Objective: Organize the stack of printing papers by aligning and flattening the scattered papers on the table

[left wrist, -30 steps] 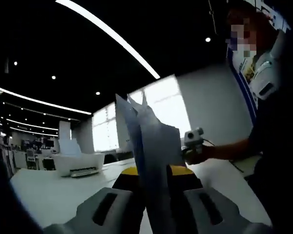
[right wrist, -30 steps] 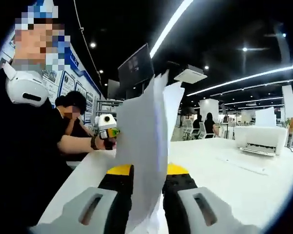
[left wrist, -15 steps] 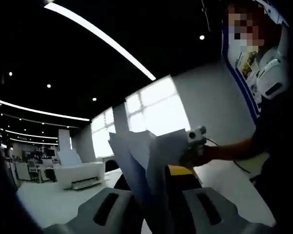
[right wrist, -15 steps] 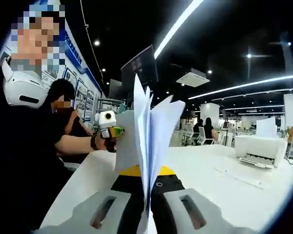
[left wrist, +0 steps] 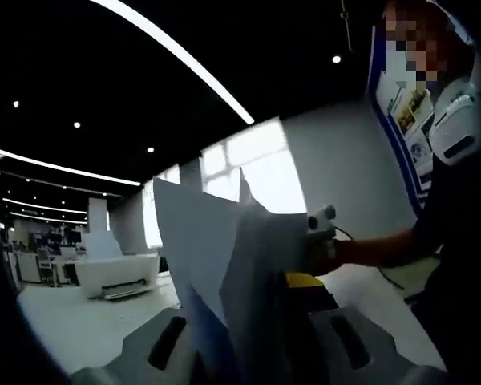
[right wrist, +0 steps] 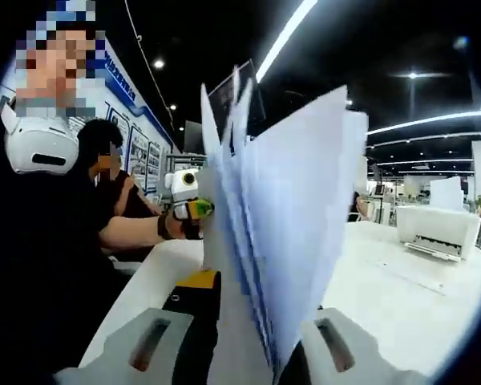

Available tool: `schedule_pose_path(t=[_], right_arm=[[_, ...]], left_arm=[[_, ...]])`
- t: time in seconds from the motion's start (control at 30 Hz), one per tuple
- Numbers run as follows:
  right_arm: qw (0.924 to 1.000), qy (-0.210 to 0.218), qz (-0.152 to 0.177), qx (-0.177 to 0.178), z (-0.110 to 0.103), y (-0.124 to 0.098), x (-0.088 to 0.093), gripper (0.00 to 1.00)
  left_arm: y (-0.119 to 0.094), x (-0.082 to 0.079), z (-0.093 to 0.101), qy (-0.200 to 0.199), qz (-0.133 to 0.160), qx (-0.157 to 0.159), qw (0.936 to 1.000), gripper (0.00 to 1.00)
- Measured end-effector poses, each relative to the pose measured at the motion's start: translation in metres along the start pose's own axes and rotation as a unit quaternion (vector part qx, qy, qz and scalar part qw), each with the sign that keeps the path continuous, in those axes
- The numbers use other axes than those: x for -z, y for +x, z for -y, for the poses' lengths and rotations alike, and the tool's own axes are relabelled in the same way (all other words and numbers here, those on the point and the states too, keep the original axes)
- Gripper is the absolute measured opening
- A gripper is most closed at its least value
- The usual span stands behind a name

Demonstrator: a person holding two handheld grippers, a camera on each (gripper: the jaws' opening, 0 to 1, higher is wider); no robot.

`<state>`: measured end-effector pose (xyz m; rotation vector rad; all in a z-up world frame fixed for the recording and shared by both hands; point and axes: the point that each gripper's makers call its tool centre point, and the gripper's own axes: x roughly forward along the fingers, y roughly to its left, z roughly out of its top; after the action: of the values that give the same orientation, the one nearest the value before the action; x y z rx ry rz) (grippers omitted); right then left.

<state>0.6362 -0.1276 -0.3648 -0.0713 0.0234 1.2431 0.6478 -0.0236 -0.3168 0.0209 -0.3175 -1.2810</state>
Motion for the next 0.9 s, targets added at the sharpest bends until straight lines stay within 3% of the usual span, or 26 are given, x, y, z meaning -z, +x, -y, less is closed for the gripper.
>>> schedule_pose_path(t=[0.37, 0.9], right_arm=[[0.9998, 0.009, 0.002, 0.018, 0.013, -0.019, 0.001, 0.16], [0.9997, 0.013, 0.009, 0.02, 0.01, -0.036, 0.001, 0.12]], left_arm=[[-0.013, 0.001, -0.005, -0.009, -0.003, -0.001, 1.0, 0.27], [-0.024, 0.0, -0.006, -0.009, -0.008, -0.004, 0.9999, 0.28]])
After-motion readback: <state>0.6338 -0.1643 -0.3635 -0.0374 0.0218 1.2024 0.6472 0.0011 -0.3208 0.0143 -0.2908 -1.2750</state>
